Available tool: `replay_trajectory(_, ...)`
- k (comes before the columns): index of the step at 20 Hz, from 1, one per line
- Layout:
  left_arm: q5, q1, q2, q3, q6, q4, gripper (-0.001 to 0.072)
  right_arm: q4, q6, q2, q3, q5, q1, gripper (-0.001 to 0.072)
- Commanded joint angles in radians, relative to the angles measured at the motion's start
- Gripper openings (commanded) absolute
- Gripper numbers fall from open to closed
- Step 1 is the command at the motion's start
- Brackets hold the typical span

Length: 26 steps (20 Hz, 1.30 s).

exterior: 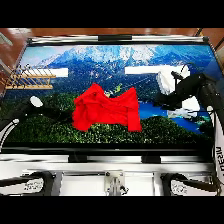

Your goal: Fold the shirts.

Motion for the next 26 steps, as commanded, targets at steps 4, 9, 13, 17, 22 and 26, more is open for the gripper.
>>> replay_trajectory(4, -0.07, 0.001, -0.004, 0.092, 0.058, -0.011, 0.0031, 0.066, -0.055, -0.102, -0.114, 0.005, 0.1, 0.0617)
replay_trajectory(9, -0.13, 0.001, -0.004, 0.167, 0.062, -0.011, 0.0032, 0.168, -0.097, -0.172, -0.115, 0.115, 0.187, 0.0617)
replay_trajectory(13, -0.159, 0.0, -0.004, 0.227, 0.061, -0.011, 0.0032, 0.204, -0.093, -0.208, -0.115, 0.097, 0.229, 0.0614)
replay_trajectory(17, -0.214, 0.0, 0.017, 0.318, 0.092, -0.046, 0.0031, 0.196, -0.111, -0.159, -0.089, 0.061, 0.218, 0.0069)
replay_trajectory(22, -0.214, 0.002, 0.175, 0.638, 0.11, -0.056, 0.0031, 0.195, -0.232, 0.103, 0.155, -0.007, 0.142, 0.0069)
replay_trajectory(26, -0.169, 0.003, 0.311, 1.008, 0.085, -0.054, 0.0031, 0.192, -0.254, 0.379, 0.397, 0.154, 0.094, 0.0069)
